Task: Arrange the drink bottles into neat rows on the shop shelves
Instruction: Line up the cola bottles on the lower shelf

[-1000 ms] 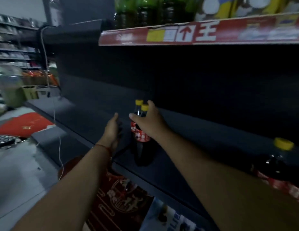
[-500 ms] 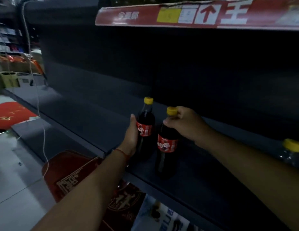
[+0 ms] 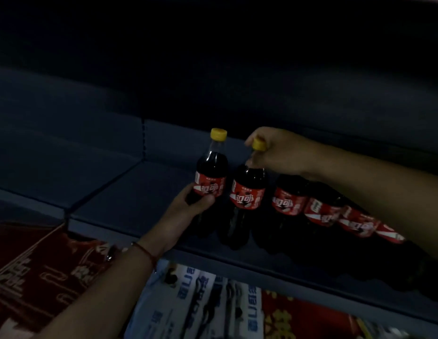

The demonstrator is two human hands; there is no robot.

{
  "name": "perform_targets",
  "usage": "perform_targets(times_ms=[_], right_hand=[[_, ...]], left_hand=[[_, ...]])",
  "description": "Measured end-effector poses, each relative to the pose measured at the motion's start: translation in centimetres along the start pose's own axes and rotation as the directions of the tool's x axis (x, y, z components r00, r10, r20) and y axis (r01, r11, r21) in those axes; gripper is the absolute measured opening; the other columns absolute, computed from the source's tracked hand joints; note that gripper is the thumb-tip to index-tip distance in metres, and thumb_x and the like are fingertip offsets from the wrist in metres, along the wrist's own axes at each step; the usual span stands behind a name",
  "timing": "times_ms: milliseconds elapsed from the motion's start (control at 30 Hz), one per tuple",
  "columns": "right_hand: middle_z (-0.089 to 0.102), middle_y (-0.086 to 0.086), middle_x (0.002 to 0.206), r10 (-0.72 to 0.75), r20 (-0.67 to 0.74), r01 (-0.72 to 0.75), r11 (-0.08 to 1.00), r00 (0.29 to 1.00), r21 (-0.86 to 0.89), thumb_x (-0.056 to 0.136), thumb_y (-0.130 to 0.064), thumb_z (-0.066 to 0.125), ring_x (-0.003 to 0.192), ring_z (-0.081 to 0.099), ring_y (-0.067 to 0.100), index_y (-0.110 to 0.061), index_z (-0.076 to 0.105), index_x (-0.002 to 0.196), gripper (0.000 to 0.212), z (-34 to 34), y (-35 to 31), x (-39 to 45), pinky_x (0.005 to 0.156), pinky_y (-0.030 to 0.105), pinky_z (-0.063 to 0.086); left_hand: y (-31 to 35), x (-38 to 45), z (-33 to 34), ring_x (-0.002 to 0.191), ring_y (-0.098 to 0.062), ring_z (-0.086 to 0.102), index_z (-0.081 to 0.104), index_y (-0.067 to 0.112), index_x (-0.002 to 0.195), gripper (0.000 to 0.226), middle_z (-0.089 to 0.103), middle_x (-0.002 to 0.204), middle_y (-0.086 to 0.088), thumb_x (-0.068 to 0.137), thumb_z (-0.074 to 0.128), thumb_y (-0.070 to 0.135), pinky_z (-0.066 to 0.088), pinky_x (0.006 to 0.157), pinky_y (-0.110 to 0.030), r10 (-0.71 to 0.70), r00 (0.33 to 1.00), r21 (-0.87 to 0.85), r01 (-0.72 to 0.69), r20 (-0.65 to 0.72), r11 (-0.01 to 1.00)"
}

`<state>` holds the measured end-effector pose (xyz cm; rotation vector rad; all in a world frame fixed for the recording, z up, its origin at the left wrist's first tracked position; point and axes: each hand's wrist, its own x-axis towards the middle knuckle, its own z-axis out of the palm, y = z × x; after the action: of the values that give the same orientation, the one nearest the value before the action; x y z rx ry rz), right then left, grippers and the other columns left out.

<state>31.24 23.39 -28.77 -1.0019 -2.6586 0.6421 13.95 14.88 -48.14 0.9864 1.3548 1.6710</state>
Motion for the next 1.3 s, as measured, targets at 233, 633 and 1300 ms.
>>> perform_targets(times_ms=[233, 633, 1300], right_hand=[[0.058, 0.001, 0.12, -0.083, -0.01, 0.079, 0.974, 0.996, -0.21, 0.088, -0.018, 0.069, 0.103, 0.057, 0.015, -0.02, 0.053, 0.134, 0.048, -1.1, 0.4, -0.2, 0.072, 0.022, 0.047], [0.054, 0.003, 0.128, -0.228, -0.058, 0.202, 0.936, 0.972, -0.289, 0.095, -0.021, 0.06, 0.099, 0.05, 0.011, -0.021, 0.046, 0.141, 0.048, -0.7, 1.7, -0.9, 0.081, 0.025, 0.044], [0.047, -0.004, 0.135, -0.255, -0.028, 0.211, 0.85, 0.966, -0.483, 0.078, -0.06, 0.068, 0.116, 0.05, 0.017, -0.033, 0.015, 0.15, 0.094, -0.6, 4.1, -1.7, 0.105, 0.034, 0.024]], left_hand=[[0.0, -0.9, 0.9, 0.095, 0.006, 0.067, 0.062, 0.037, 0.113, 0.038, 0.073, 0.099, 0.025, 0.086, 0.074, 0.014, 0.049, 0.073, -0.008, 0.024, 0.998, 0.199, -0.034, 0.052, 0.979], [1.9, -1.7, 0.4, 0.116, 0.008, 0.057, 0.049, 0.034, 0.138, 0.064, 0.063, 0.124, 0.026, 0.083, 0.078, 0.02, 0.042, 0.09, -0.006, 0.059, 0.977, 0.447, -0.149, 0.207, 0.882], [14.2, 2.8, 1.7, 0.115, -0.02, 0.056, -0.012, 0.036, 0.154, 0.119, 0.049, 0.144, -0.007, 0.077, 0.077, 0.054, 0.049, 0.091, -0.031, 0.07, 0.871, 0.872, -0.489, 0.485, 0.037]])
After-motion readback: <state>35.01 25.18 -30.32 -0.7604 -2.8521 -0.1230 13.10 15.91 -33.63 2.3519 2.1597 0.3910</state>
